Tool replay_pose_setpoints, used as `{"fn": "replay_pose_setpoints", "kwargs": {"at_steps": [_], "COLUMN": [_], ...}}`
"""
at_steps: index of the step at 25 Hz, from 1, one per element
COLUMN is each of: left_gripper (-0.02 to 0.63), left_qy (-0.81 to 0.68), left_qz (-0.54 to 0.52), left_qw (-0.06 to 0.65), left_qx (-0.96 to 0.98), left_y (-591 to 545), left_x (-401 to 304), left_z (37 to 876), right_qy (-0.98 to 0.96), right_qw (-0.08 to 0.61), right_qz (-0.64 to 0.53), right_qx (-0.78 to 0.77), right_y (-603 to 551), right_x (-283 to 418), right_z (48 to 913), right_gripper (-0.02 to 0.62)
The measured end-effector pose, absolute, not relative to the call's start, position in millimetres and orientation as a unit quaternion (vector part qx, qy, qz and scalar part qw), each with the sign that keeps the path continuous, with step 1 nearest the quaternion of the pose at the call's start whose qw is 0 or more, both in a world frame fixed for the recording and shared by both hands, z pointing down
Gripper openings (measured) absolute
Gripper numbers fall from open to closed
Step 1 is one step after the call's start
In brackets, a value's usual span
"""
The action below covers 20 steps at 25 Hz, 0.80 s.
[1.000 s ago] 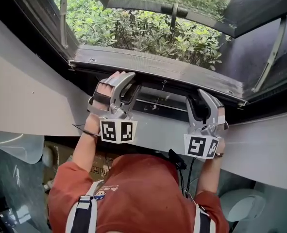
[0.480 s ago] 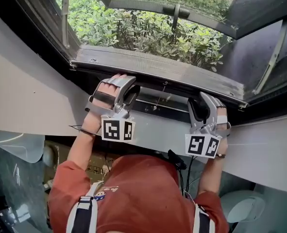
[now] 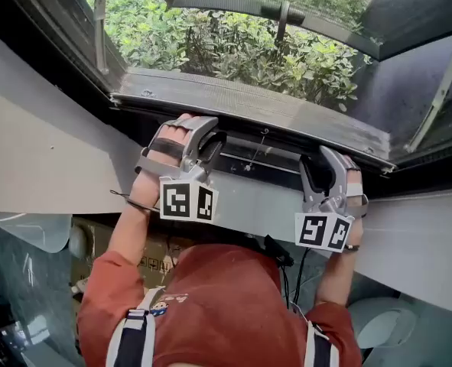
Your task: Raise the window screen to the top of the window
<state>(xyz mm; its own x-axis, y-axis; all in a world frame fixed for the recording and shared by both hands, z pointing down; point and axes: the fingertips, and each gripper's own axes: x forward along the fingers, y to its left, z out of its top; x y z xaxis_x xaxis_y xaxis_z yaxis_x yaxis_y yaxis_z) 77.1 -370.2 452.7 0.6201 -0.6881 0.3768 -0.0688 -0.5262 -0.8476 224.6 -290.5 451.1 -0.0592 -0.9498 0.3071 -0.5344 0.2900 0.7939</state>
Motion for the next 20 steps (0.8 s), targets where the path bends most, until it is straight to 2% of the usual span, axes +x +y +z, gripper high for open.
{"fn": "replay_pose_setpoints", "kwargs": {"at_steps": [2,4,20], "left_gripper": [0.137,0.137,0.135], "left_qy": [0.232,0.225,0.229], "left_qz": [-0.365,-0.366,-0.343], "left_qw": [0.413,0.412,0.448], "left_qx": [-0.801,-0.804,-0.793], "left_y": [-370.1,-369.1,-365.5], "left_x": [76.6,76.2,72.2], "left_z": [451.6,452.3,426.7], "right_qy": [-0.685,-0.683,-0.677], "right_qw": [0.419,0.419,0.418], "right_qz": [-0.242,-0.244,-0.257], "right_qx": [0.545,0.546,0.548], "right_y": [-290.2,-289.4,-285.4], "right_x": [224.4,224.4,222.3], "right_z": [451.9,451.6,425.5], "right_gripper": [0.189,0.170,0.169]}}
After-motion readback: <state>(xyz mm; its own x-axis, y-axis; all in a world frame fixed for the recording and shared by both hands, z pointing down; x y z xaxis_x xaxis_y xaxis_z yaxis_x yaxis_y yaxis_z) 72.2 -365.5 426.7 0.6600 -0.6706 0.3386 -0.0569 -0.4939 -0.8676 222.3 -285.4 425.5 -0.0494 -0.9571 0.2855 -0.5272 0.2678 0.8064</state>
